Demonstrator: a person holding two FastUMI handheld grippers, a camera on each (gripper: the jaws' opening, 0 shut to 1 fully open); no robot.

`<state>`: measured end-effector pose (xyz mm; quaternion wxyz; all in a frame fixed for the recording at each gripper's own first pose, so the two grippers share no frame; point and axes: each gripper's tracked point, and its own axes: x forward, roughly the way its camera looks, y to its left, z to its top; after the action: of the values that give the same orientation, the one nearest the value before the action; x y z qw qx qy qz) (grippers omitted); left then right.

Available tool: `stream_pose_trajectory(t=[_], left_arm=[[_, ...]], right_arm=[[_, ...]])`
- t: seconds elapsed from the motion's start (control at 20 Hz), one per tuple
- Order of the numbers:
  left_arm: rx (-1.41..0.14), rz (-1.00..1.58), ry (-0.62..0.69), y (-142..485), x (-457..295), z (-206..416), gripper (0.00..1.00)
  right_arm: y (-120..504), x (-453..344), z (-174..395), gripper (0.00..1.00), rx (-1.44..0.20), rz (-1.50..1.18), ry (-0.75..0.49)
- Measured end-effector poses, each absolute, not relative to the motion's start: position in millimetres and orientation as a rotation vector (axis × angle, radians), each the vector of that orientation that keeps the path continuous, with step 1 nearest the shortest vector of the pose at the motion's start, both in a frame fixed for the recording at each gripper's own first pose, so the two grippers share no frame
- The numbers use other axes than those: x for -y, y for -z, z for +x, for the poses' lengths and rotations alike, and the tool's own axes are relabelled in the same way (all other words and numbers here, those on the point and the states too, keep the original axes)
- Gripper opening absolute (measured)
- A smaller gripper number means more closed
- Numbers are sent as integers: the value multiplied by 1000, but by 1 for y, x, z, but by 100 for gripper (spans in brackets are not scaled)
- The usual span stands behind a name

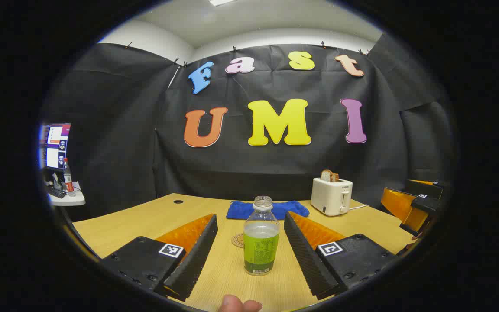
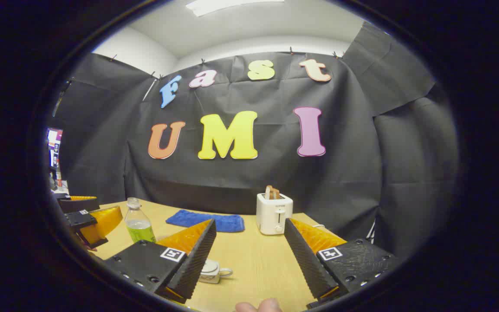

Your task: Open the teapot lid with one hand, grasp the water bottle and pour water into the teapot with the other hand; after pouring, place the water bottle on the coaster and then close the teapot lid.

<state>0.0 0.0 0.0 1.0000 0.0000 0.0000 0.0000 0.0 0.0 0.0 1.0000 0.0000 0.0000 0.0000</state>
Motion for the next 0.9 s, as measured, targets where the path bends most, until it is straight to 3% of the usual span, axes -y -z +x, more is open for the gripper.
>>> stream_pose_trajectory(t=[0.9], left_arm=[[-41, -7, 49, 6, -14, -3, 96]], right_arm=[[28, -50, 0, 97, -64, -16, -54]])
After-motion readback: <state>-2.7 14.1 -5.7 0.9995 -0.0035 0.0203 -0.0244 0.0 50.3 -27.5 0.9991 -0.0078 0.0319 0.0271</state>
